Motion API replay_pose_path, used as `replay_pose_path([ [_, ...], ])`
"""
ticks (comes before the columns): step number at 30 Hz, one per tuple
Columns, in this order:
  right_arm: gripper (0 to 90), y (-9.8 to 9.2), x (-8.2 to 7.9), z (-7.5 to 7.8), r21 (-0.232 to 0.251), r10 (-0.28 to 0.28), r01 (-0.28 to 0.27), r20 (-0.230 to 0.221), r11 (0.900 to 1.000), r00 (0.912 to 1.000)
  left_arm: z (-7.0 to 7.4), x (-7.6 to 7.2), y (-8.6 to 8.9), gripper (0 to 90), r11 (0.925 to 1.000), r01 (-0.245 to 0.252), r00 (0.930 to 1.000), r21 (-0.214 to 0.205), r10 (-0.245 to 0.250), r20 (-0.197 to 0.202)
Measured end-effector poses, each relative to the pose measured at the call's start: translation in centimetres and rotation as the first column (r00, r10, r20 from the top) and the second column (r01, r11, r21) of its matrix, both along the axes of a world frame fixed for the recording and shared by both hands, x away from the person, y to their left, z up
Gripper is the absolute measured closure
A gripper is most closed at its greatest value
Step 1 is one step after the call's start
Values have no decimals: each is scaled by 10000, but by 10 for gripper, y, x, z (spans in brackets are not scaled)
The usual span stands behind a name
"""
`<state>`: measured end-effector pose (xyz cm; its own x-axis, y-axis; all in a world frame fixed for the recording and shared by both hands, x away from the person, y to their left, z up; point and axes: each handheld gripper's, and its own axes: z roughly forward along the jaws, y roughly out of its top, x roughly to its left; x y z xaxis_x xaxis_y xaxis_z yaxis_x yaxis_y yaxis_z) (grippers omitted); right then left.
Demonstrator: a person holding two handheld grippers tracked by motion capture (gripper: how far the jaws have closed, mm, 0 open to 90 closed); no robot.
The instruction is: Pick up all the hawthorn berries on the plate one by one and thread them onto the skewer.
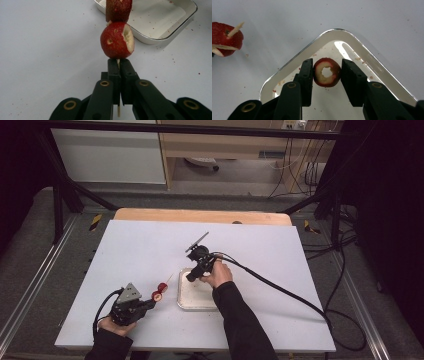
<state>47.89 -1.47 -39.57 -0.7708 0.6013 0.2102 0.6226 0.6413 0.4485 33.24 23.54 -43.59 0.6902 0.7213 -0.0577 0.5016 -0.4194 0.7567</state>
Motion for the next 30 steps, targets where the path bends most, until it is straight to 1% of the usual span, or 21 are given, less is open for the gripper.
replay_pose_path([
  [3, 632, -2, -2, 5, 63, 5, -5, 45, 10000, 10000, 0, 0, 0, 879, 10000, -1, 10000, -59, 1, 13],
  [7, 632, -7, -8, 14, 246, -35, 28, 272, 9997, 9996, 1, -2, -1, 879, 9999, -20, 10000, -98, 21, 95],
  [10, 632, -12, -14, 19, 557, -162, 143, 337, 9983, 9993, 3, -3, -3, 879, 9998, -65, 9998, -175, 68, 213],
  [11, 632, -14, -17, 20, 596, -180, 158, 356, 9981, 9992, 3, -4, -4, 879, 9998, -61, 9997, -162, 65, 234],
  [13, 632, -20, -20, 22, 925, -293, 255, 404, 9954, 9988, 4, -5, -7, 879, 9999, -48, 9995, -163, 53, 316],
  [16, 632, -30, -26, 24, 1396, -519, 447, 485, 9892, 9975, 6, -7, -12, 879, 10000, 1, 9989, -45, 1, 459],
  [19, 633, -42, -34, 25, 1987, -744, 603, 644, 9782, 9951, 6, -7, -18, 879, 10000, -45, 9987, -28, 47, 511],
  [22, 633, -55, -42, 25, 2659, -1126, 847, 914, 9603, 9894, 8, -7, -25, 879, 9998, -130, 9984, -153, 138, 550],
  [24, 633, -64, -47, 25, 3119, -1418, 1046, 990, 9443, 9849, 10, -7, -31, 879, 9995, -190, 9980, -251, 205, 604],
  [26, 633, -73, -51, 24, 3635, -1763, 1272, 1049, 9229, 9787, 12, -7, -36, 880, 9991, -248, 9973, -336, 270, 676],
  [27, 633, -76, -52, 24, 3826, -1909, 1366, 1076, 9138, 9757, 13, -7, -39, 880, 9989, -285, 9971, -365, 310, 699],
  [28, 633, -80, -54, 24, 4085, -2110, 1496, 1095, 9004, 9713, 14, -7, -42, 880, 9985, -302, 9968, -466, 336, 725],
  [30, 633, -89, -57, 24, 4637, -2505, 1720, 1128, 8691, 9615, 15, -6, -47, 880, 9973, -369, 9967, -638, 414, 698],
])
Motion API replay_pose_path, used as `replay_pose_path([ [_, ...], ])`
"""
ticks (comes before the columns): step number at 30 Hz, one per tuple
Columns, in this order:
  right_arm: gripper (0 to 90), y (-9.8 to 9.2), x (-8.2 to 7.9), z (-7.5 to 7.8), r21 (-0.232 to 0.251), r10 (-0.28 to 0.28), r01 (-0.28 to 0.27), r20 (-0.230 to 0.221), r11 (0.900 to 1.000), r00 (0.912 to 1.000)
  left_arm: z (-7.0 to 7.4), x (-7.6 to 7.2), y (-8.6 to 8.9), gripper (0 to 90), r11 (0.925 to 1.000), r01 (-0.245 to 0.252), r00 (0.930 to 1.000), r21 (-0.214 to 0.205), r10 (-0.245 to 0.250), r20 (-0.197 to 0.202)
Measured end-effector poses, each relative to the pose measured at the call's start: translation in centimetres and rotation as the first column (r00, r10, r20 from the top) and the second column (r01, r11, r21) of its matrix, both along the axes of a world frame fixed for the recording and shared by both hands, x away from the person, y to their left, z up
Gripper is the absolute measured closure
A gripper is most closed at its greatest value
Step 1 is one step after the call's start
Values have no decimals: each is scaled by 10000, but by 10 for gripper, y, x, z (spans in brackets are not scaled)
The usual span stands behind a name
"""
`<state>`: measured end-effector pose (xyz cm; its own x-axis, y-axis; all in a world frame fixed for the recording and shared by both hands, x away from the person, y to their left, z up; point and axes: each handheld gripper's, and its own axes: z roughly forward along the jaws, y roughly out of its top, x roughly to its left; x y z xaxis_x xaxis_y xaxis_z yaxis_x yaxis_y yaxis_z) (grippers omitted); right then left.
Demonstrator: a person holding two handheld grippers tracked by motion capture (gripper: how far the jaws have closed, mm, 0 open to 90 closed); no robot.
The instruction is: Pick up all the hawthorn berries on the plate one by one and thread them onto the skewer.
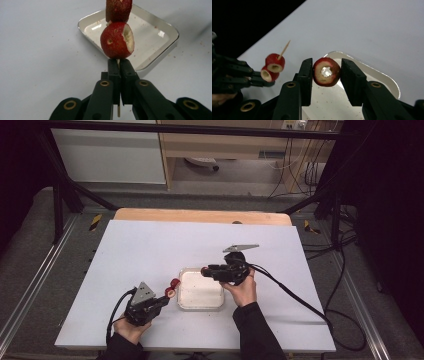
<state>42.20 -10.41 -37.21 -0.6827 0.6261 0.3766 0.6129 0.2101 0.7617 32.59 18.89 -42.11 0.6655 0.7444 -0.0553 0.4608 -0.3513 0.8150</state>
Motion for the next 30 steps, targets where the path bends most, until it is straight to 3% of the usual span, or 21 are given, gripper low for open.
replay_pose_path([
  [4, 633, -14, -5, 0, 1089, -584, 556, 229, 9925, 9980, 3, 3, -12, 881, 9994, -155, 9999, -298, 154, -36],
  [11, 634, -27, -9, -4, 2447, -1465, 1332, 367, 9604, 9885, 8, 8, -34, 881, 9959, -257, 9996, -872, 249, -97],
  [16, 634, -30, -9, -4, 3100, -1828, 1596, 471, 9372, 9820, 12, 12, -45, 880, 9924, -292, 9996, -1195, 285, -83],
  [30, 634, -27, -6, -1, 4504, -2690, 2116, 666, 8674, 9608, 11, 12, -56, 881, 9888, -389, 9992, -1441, 392, -7],
])
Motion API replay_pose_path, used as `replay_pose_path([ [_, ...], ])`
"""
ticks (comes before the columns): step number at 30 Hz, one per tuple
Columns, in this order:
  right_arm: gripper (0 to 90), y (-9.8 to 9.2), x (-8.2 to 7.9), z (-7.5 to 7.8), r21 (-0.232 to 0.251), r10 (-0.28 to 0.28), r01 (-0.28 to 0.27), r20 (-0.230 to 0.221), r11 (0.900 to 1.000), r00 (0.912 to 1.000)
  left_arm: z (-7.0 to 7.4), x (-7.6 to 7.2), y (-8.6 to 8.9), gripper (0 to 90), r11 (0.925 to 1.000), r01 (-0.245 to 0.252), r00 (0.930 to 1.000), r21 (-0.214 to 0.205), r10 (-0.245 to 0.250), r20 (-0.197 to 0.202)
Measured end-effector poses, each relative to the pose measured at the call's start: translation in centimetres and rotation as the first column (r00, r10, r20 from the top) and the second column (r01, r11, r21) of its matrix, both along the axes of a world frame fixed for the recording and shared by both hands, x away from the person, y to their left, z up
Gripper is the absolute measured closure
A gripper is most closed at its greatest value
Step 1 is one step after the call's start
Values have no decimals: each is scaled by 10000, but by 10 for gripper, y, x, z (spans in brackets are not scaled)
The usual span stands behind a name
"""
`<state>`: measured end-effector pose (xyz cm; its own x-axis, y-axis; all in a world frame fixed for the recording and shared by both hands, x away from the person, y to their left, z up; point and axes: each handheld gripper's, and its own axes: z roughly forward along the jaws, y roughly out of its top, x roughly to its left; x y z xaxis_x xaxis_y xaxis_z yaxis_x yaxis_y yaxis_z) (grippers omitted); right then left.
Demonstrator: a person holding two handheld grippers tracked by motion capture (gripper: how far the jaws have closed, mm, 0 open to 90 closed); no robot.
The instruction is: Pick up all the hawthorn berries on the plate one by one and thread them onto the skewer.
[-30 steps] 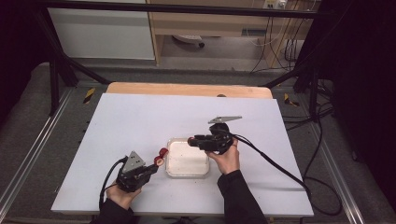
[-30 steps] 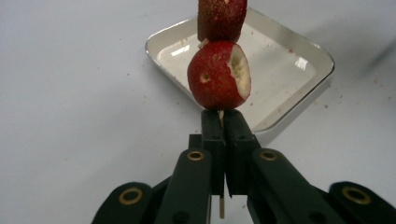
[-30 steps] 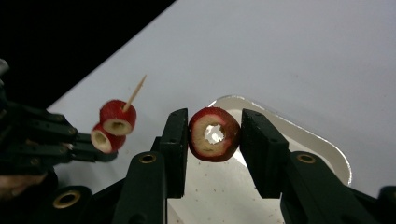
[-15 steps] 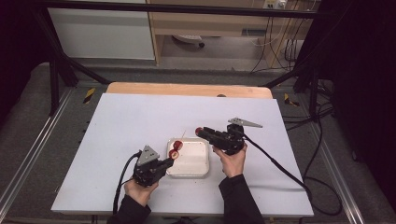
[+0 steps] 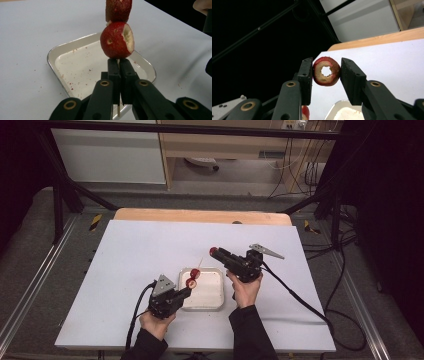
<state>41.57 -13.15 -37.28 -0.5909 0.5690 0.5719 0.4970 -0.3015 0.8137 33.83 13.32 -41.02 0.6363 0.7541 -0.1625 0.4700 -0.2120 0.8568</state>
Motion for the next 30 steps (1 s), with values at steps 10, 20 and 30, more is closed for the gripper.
replay_pose_path([
  [10, 635, 4, 1, -3, 575, -299, 284, 260, 9979, 9992, 0, 2, -13, 881, 9997, 190, 9998, -169, -191, -61],
  [20, 635, 7, 0, -5, 1064, -539, 495, 387, 9931, 9978, 1, 3, -20, 881, 9990, 181, 9998, -397, -183, -52],
  [30, 635, 11, -1, -8, 1194, -550, 497, 418, 9916, 9976, 2, 6, -20, 881, 9981, 130, 9998, -610, -138, -133],
])
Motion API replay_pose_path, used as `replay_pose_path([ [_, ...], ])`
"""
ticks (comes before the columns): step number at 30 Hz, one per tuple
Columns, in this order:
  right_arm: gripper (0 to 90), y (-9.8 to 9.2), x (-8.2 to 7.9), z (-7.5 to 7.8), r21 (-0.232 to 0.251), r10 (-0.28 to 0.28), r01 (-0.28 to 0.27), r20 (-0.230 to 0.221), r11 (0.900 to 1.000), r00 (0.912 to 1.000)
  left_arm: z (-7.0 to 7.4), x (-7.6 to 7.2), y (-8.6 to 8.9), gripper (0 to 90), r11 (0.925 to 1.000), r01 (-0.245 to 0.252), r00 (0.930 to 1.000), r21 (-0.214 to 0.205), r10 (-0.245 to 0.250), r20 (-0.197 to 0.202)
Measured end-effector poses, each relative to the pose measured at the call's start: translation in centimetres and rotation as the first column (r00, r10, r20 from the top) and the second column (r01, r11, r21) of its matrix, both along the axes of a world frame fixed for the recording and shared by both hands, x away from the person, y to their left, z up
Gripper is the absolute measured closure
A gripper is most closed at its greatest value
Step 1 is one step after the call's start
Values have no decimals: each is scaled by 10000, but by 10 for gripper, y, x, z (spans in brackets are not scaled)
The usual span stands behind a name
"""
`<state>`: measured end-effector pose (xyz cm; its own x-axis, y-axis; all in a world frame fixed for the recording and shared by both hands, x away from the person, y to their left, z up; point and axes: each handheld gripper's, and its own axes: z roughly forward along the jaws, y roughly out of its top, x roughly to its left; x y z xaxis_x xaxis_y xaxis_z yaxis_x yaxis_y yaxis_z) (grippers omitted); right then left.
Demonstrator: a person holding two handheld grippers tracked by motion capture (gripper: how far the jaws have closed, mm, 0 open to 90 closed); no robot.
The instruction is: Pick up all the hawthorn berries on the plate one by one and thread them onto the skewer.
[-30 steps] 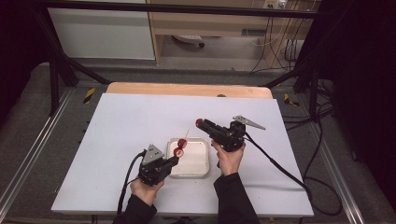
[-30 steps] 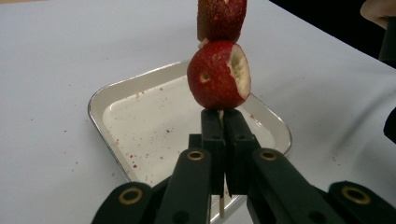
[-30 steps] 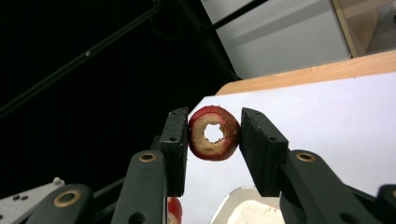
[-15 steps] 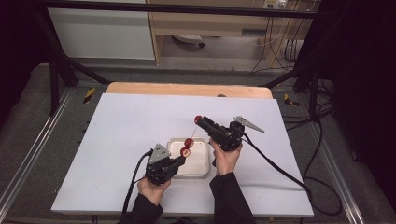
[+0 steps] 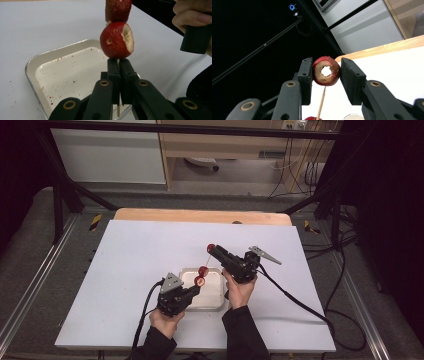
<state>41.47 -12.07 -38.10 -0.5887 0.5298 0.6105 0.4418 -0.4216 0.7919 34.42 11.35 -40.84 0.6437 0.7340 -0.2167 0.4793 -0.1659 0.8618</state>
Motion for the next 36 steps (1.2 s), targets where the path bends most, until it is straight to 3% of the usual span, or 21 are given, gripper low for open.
replay_pose_path([
  [8, 635, 2, -1, -2, -66, 57, -57, -29, 10000, 10000, 0, 0, -1, 881, 10000, -40, 10000, 4, 40, 28],
  [21, 636, 8, -7, -10, 57, 218, -217, -202, 9997, 9996, 0, 3, -3, 882, 9985, -227, 9997, -492, 224, -64],
  [36, 638, 13, -14, -17, -404, 713, -729, -397, 9965, 9967, -2, 7, -1, 882, 9993, -197, 9998, -307, 194, -110],
])
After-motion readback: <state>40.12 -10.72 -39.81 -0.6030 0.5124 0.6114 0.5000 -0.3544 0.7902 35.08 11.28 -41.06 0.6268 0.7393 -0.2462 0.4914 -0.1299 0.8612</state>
